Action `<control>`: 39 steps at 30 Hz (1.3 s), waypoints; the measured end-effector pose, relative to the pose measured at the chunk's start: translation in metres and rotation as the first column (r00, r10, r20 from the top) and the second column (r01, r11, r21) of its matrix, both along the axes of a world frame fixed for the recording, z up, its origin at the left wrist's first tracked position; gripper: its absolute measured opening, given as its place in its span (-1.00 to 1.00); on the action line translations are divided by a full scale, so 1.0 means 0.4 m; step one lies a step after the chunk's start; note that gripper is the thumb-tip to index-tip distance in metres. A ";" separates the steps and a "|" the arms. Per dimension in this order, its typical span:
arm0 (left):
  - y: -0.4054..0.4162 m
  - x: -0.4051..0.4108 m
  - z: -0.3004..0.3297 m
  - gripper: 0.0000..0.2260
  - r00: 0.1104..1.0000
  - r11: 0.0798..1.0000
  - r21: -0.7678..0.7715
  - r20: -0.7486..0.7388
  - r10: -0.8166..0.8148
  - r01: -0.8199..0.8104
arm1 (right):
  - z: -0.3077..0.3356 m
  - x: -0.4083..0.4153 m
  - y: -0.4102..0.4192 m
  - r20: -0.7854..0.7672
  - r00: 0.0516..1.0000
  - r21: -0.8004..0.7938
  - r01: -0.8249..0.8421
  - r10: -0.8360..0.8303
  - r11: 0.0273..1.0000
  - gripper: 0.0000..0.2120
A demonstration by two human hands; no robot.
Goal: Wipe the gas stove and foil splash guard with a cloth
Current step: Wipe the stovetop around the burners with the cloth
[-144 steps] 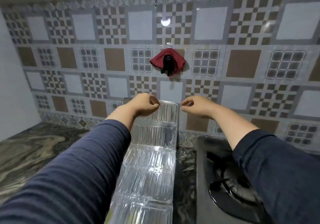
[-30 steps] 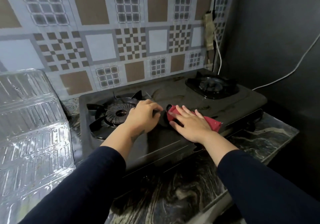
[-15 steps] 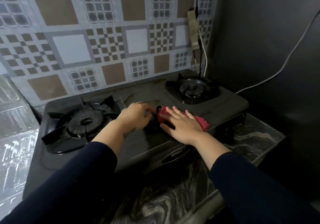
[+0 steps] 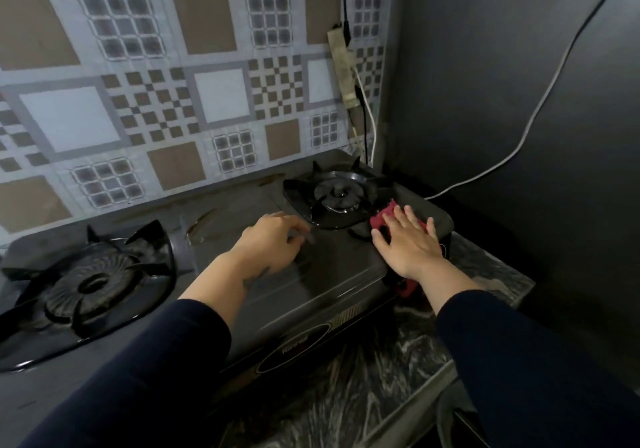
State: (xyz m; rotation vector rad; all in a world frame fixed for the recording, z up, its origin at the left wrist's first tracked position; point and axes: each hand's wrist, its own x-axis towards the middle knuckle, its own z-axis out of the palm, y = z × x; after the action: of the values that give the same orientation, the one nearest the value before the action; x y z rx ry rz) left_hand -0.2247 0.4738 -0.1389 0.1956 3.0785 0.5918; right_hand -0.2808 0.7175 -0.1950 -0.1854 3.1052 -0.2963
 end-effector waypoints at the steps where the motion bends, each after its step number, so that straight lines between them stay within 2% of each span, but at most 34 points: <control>1: 0.004 -0.011 0.000 -0.75 1.000 1.000 -0.001 -0.006 -0.007 0.007 | 0.003 -0.019 0.010 0.016 0.999 0.012 0.032 -0.032 0.999 -0.37; 7: 0.024 -0.077 -0.008 -0.75 0.998 0.999 0.020 -0.054 -0.024 0.025 | 0.018 -0.135 0.056 0.054 0.996 0.077 0.071 -0.075 0.994 -0.38; 14: 0.033 -0.121 -0.023 -0.74 0.998 1.000 -0.006 -0.065 -0.009 0.009 | 0.029 -0.222 0.085 0.061 0.997 0.066 0.043 -0.047 0.997 -0.26; 19: 0.022 -0.106 -0.043 -0.77 0.998 1.000 0.007 -0.056 -0.028 0.028 | 0.024 -0.140 0.066 0.041 0.998 0.055 0.042 -0.044 0.998 -0.19; 27: -0.024 -0.063 -0.028 -0.79 0.997 0.998 0.014 -0.050 -0.064 0.064 | 0.010 0.049 -0.063 -0.031 0.997 -0.007 -0.070 0.070 0.998 -0.27; 33: -0.130 -0.043 -0.007 -0.72 0.999 0.996 -0.085 0.024 -0.024 0.026 | 0.015 0.133 -0.215 0.001 0.981 0.001 -0.195 0.195 0.981 -0.38; 39: -0.243 -0.031 0.014 -0.70 1.000 0.993 -0.114 0.021 0.008 -0.005 | 0.033 0.126 -0.361 0.079 0.938 0.014 -0.340 0.338 0.940 -0.48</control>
State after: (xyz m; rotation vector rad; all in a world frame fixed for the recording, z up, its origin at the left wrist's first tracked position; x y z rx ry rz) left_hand -0.2372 0.3764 -0.1332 0.1773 3.0813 0.4141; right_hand -0.2305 0.5731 -0.1819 -0.6829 2.9273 -0.2426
